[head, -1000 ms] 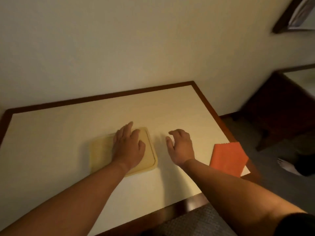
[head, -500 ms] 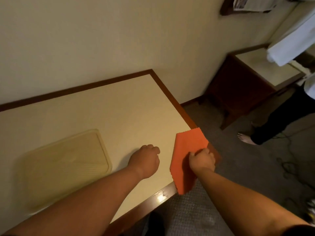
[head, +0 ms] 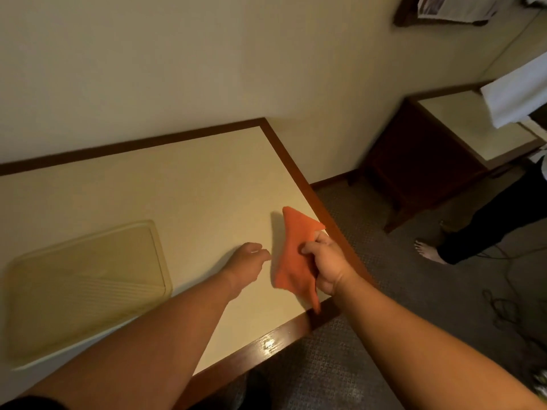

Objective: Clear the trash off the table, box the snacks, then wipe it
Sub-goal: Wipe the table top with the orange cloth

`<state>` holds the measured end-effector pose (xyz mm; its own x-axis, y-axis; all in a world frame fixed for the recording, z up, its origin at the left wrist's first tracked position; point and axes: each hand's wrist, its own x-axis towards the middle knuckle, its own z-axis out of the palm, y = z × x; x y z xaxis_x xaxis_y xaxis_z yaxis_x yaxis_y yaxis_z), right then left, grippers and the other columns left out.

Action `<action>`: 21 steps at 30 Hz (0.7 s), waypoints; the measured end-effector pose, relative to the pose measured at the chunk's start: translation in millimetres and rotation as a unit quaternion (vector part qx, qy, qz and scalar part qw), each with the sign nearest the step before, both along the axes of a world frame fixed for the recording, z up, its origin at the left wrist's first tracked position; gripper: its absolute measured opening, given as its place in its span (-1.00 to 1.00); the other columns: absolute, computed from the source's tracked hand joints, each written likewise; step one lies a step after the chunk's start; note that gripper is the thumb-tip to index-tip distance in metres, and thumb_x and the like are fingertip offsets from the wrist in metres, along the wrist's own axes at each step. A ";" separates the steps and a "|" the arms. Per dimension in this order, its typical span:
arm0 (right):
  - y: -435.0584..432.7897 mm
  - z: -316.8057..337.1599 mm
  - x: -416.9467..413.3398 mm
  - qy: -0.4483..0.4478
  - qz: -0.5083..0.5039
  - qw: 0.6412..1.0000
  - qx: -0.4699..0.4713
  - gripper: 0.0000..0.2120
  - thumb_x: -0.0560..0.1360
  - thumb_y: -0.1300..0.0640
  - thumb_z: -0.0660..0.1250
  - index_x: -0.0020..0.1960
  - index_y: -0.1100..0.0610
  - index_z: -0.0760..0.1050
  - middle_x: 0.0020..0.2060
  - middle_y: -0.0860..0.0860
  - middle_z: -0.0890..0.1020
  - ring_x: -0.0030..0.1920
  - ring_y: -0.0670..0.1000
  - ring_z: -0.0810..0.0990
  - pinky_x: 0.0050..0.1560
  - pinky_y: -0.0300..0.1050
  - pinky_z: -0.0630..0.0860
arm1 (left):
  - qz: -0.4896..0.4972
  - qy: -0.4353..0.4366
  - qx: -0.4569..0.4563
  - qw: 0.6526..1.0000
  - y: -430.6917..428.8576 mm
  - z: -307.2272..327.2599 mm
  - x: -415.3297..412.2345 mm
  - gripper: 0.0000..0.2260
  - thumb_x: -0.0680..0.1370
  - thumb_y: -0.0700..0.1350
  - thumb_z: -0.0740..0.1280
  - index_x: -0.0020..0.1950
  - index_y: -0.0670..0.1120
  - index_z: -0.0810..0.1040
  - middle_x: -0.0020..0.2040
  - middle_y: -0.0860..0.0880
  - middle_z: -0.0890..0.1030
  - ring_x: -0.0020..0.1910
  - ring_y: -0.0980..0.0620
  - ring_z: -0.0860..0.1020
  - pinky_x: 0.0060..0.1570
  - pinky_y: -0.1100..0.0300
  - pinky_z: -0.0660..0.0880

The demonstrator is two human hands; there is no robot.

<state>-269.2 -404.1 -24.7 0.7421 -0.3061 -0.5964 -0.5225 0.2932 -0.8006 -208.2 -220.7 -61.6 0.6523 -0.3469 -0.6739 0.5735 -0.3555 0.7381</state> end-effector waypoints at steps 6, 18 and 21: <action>22.9 13.0 26.2 -0.082 0.107 0.961 0.242 -0.41 0.48 0.21 0.41 0.48 0.17 0.39 0.36 0.34 0.47 0.39 0.38 0.42 0.44 0.37 0.35 | 0.083 0.137 -0.246 0.956 40.0 30.3 17.1 -0.63 0.53 0.05 0.38 0.29 -0.08 0.60 0.19 -0.09 0.68 0.16 -0.08 0.62 0.15 -0.03 0.51; 135.6 28.3 53.7 -0.023 0.121 0.982 0.146 -0.77 0.48 0.19 0.47 0.09 0.03 0.54 -0.02 0.05 0.65 0.03 0.07 0.59 0.00 -0.01 0.50 | 0.161 0.085 -0.228 0.957 194.6 43.7 43.9 -0.55 0.37 -0.11 0.46 0.27 -0.12 0.63 0.28 -0.28 0.60 0.17 -0.23 0.61 0.24 -0.22 0.51; 159.0 34.6 55.9 -0.045 0.139 0.977 0.153 -0.61 0.32 0.15 0.42 0.14 0.08 0.67 -0.01 0.05 0.69 -0.02 0.02 0.61 0.04 -0.04 0.44 | 0.162 0.088 -0.255 0.949 219.2 55.9 48.6 -0.53 0.34 -0.18 0.41 0.27 -0.18 0.61 0.23 -0.27 0.61 0.11 -0.18 0.63 0.23 -0.13 0.50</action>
<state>-213.2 -245.1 9.9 0.8245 0.0963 -0.5576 -0.5479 0.3827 -0.7439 -159.7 -1.5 -5.7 0.6736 -0.4580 -0.5800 0.7217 0.2384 0.6499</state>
